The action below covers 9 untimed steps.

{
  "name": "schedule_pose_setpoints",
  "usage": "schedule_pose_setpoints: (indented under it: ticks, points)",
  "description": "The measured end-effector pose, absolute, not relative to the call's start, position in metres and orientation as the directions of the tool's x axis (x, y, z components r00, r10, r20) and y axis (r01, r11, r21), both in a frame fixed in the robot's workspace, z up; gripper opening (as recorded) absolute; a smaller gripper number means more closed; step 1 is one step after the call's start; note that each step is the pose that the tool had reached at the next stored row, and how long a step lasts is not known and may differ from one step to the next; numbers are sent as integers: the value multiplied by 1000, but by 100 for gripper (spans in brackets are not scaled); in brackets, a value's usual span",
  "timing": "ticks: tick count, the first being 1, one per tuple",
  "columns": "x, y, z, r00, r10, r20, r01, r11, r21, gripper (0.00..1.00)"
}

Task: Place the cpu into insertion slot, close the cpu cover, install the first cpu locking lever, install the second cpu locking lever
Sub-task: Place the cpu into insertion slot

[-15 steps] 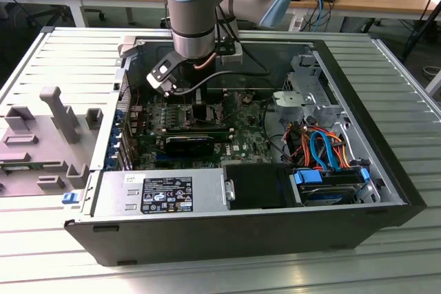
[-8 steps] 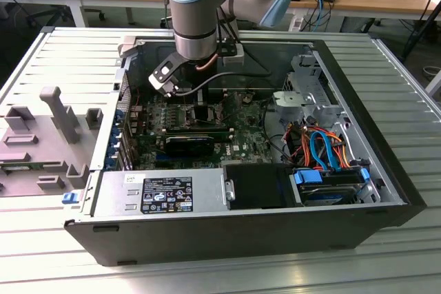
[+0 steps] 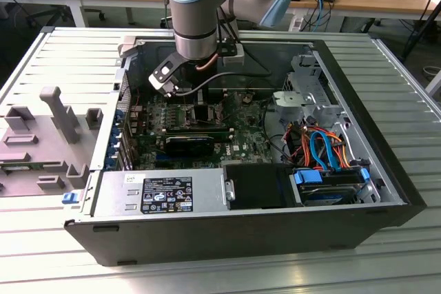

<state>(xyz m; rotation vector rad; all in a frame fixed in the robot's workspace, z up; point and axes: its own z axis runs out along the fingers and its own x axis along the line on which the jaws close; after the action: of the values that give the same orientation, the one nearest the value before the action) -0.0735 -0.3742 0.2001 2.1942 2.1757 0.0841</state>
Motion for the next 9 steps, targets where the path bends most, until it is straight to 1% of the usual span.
schedule_pose_setpoints:
  ticks: [9]
  points:
    - [-74, -378, 200, 9, 1000, 3, 997, -9, 74, 62]
